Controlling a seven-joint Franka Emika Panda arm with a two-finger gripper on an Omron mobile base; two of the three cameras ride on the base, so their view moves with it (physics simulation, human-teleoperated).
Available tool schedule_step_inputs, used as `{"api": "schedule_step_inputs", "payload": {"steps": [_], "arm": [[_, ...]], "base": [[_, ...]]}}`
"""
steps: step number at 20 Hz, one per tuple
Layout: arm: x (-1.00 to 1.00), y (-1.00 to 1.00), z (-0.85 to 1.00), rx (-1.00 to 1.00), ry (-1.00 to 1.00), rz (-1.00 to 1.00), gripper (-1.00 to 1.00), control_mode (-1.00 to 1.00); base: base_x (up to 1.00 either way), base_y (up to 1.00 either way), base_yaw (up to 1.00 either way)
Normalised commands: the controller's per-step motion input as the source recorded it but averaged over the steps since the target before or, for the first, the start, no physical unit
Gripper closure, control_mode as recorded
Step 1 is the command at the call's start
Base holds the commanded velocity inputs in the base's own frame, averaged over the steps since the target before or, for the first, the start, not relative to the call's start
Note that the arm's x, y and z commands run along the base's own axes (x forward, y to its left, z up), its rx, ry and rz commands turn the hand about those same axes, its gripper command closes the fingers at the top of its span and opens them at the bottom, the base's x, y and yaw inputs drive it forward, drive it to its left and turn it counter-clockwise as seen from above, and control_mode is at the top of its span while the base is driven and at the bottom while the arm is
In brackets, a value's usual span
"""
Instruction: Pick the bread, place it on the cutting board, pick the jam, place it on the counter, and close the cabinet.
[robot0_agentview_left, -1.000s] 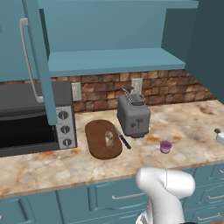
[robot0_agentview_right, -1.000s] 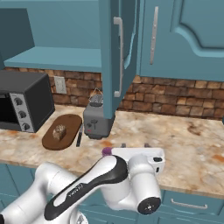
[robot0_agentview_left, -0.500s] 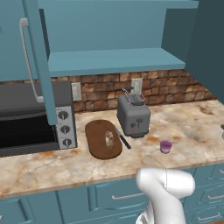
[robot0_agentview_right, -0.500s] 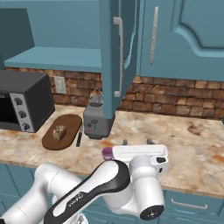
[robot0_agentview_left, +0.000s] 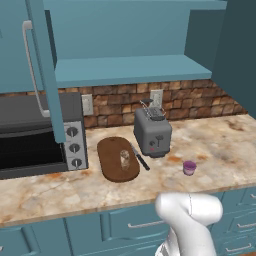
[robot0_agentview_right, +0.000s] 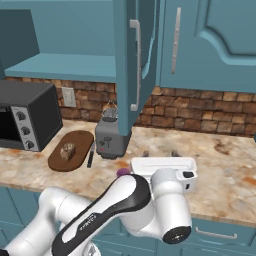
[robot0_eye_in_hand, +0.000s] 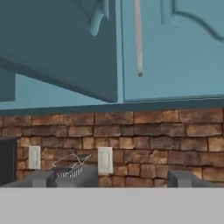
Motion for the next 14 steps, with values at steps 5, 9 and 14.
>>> {"api": "schedule_step_inputs", "payload": {"steps": [5,9,14], "arm": [[-0.03,-0.16,0.33,0.03,0.0,0.0,-1.0,-1.0],[-0.07,-0.12,0.3,0.02,0.0,0.0,-1.0,-1.0],[-0.12,-0.1,0.28,0.01,0.0,0.0,-1.0,-1.0]], "base": [[0.0,0.0,0.0],[0.0,0.0,0.0],[0.0,0.0,0.0]]}}
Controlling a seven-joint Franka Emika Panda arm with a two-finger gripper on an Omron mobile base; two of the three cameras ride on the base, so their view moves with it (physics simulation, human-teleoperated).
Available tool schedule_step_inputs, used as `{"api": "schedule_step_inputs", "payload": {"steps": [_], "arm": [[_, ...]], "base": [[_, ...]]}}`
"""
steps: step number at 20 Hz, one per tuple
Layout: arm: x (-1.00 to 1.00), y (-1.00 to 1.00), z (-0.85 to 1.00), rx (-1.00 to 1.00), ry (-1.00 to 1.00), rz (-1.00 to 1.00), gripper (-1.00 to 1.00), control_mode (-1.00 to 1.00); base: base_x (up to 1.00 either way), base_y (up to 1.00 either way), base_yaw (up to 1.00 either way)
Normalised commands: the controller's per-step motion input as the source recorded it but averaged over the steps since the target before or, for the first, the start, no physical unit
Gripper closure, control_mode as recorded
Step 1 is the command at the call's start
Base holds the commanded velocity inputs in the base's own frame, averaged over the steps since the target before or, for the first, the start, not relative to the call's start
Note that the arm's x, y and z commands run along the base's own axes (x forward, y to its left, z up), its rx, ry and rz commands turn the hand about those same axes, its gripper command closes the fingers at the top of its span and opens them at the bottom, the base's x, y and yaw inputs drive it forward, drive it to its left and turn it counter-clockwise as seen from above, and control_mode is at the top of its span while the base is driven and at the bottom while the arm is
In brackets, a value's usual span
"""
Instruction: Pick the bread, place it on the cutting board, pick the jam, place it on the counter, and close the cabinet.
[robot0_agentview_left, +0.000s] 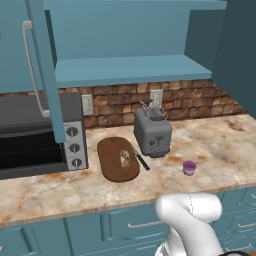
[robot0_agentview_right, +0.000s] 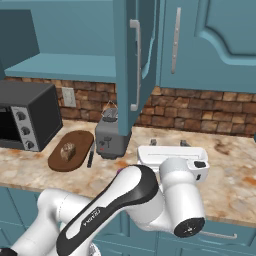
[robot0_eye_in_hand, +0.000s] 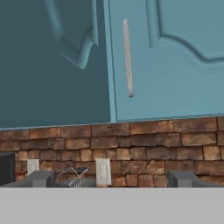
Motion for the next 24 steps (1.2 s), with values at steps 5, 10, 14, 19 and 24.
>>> {"api": "schedule_step_inputs", "payload": {"steps": [5,10,14,19,24], "arm": [[-0.12,-0.01,0.15,0.0,0.0,0.0,-1.0,-1.0],[-0.06,0.0,0.1,0.0,-0.03,0.02,-1.0,-1.0],[-0.01,0.0,0.18,0.0,-0.05,0.02,-1.0,-1.0],[0.0,0.0,0.22,0.01,-0.02,0.03,-1.0,-1.0],[0.0,-0.03,0.17,0.01,0.0,0.05,-1.0,-1.0]], "base": [[0.0,0.0,0.0],[0.0,0.0,0.0],[0.0,0.0,0.0],[0.0,0.0,0.0],[0.0,0.0,0.0]]}}
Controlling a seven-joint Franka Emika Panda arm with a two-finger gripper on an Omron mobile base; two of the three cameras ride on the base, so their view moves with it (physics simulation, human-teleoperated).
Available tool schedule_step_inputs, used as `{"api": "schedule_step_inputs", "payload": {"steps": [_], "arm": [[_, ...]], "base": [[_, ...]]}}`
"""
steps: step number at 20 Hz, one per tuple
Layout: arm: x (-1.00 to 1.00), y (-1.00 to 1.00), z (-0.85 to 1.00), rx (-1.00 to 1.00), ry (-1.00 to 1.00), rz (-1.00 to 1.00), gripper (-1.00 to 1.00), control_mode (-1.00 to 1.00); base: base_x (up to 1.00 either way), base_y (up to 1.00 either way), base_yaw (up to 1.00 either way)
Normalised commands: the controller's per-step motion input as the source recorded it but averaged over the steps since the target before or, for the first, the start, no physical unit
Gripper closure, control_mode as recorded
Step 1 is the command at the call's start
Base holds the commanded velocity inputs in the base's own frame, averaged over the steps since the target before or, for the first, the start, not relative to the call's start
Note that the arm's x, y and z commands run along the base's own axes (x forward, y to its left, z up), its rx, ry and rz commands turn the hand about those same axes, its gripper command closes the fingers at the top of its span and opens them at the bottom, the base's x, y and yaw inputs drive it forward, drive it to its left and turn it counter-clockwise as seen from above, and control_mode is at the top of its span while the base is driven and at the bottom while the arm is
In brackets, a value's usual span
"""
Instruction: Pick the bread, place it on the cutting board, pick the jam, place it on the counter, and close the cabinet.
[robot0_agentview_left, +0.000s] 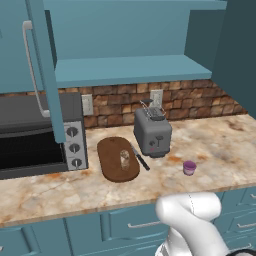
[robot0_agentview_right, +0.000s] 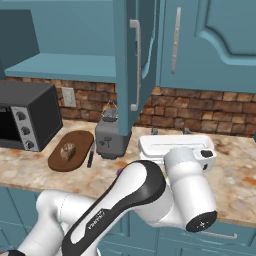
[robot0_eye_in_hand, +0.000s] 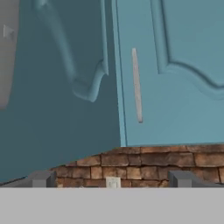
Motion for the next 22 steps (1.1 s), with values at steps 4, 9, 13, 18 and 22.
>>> {"api": "schedule_step_inputs", "payload": {"steps": [4,9,13,18,22], "arm": [[0.0,-0.06,0.09,0.0,0.0,0.08,-1.0,-1.0],[0.0,-0.04,0.11,0.0,0.0,0.09,-1.0,-1.0],[0.0,0.0,0.13,0.01,0.0,0.08,-1.0,-1.0],[0.0,0.0,0.06,0.01,0.0,0.07,-1.0,-1.0],[0.0,0.0,0.06,0.01,0.0,0.08,-1.0,-1.0]], "base": [[0.0,0.0,0.0],[0.0,0.0,0.0],[0.0,0.0,0.0],[0.0,0.0,0.0],[0.0,0.0,0.0]]}}
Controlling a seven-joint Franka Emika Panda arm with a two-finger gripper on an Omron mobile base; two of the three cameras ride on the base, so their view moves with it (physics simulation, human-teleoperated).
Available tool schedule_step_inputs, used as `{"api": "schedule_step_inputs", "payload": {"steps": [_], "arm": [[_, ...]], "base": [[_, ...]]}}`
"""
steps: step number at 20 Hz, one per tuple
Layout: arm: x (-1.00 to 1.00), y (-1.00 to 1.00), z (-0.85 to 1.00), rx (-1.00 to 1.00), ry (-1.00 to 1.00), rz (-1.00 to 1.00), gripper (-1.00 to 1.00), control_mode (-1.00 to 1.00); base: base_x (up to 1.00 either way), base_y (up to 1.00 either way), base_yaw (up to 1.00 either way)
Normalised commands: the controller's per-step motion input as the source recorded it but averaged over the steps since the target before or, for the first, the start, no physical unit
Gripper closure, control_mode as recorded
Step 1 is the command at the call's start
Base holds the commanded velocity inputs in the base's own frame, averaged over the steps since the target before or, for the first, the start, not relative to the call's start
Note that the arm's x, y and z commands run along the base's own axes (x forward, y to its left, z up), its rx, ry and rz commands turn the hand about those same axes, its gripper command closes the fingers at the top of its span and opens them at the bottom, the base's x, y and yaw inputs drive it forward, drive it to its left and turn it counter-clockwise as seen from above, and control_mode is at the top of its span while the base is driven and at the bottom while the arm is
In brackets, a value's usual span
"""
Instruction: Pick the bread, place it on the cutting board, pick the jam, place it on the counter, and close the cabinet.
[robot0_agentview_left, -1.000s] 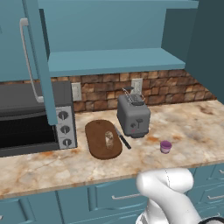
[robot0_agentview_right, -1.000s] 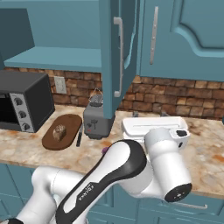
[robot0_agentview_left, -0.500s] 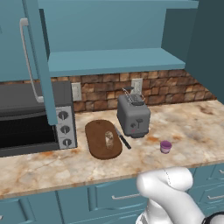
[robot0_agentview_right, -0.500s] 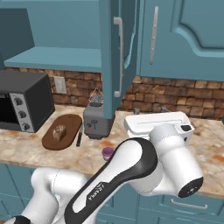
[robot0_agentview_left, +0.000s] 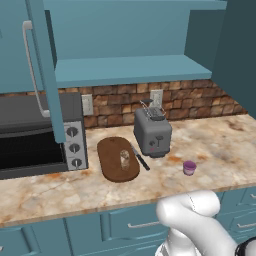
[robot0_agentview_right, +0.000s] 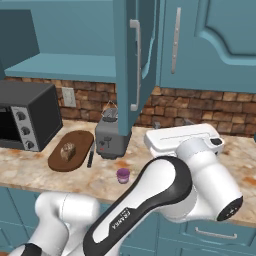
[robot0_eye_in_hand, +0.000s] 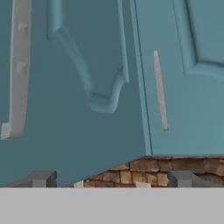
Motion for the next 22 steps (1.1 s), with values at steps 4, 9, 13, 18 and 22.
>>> {"api": "schedule_step_inputs", "payload": {"steps": [4,9,13,18,22], "arm": [[0.0,0.0,0.09,0.01,0.0,0.08,-1.0,-1.0],[-0.01,0.0,0.09,0.0,0.0,0.08,-1.0,-1.0],[-0.03,0.0,0.1,0.0,0.0,0.08,-1.0,-1.0],[0.0,0.0,0.06,0.0,0.0,0.07,-1.0,-1.0],[-0.01,0.0,0.06,0.0,0.0,0.07,-1.0,-1.0]], "base": [[0.0,0.0,0.0],[0.0,0.0,0.0],[0.0,0.0,0.0],[0.0,0.0,0.0],[0.0,0.0,0.0]]}}
